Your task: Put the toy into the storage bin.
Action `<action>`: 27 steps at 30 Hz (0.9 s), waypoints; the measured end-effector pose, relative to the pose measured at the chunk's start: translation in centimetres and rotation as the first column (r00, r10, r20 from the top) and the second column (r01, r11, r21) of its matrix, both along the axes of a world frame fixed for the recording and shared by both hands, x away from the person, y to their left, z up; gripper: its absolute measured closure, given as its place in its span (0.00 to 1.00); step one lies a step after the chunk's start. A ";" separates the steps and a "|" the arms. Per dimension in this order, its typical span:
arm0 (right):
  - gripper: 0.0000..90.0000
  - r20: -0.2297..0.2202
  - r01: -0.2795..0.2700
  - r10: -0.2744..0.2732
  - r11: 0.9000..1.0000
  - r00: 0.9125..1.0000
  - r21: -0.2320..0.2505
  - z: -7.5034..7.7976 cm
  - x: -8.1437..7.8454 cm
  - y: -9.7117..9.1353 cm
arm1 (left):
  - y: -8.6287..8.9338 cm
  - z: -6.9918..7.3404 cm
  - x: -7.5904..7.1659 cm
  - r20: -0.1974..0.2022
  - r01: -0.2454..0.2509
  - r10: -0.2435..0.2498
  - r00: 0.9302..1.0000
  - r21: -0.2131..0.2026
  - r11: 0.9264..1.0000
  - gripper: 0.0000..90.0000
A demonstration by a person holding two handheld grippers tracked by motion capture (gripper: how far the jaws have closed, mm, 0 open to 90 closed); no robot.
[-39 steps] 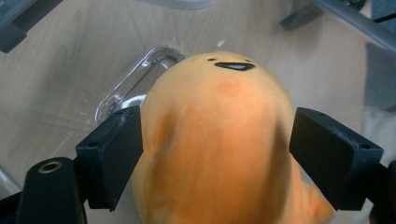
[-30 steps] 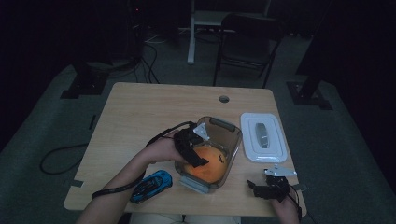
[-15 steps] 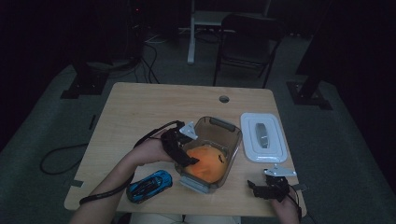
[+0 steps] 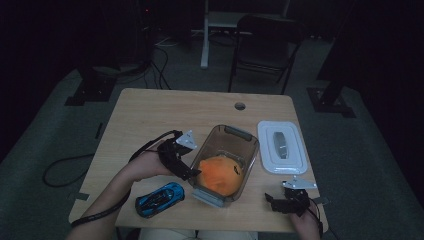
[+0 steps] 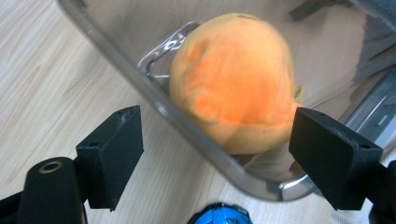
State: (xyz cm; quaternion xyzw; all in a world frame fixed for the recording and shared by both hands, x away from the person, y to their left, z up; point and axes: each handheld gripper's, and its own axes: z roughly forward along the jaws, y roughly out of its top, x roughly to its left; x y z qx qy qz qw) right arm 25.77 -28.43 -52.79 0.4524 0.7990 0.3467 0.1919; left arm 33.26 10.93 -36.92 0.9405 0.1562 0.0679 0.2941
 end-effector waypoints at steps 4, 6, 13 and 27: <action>0.15 0.000 0.000 0.000 1.000 1.000 0.000 0.0 0.0 0.0 | 1.3 -0.4 -0.1 -0.007 -0.030 0.029 1.000 -0.006 1.000 0.21; 0.15 0.000 0.000 0.000 1.000 1.000 0.000 0.0 0.0 0.0 | 1.8 -0.5 -0.2 -0.008 -0.033 0.033 0.999 -0.009 0.999 0.21; 0.15 0.001 0.001 -0.001 1.000 1.000 0.000 0.0 0.0 0.0 | 3.2 -1.2 -0.5 -0.017 -0.060 0.060 0.998 -0.013 0.998 0.21; 0.15 -0.001 0.001 -0.001 1.000 1.000 0.000 0.0 0.0 0.0 | 5.2 -2.8 -1.8 -0.032 -0.092 0.092 0.995 -0.003 0.996 0.21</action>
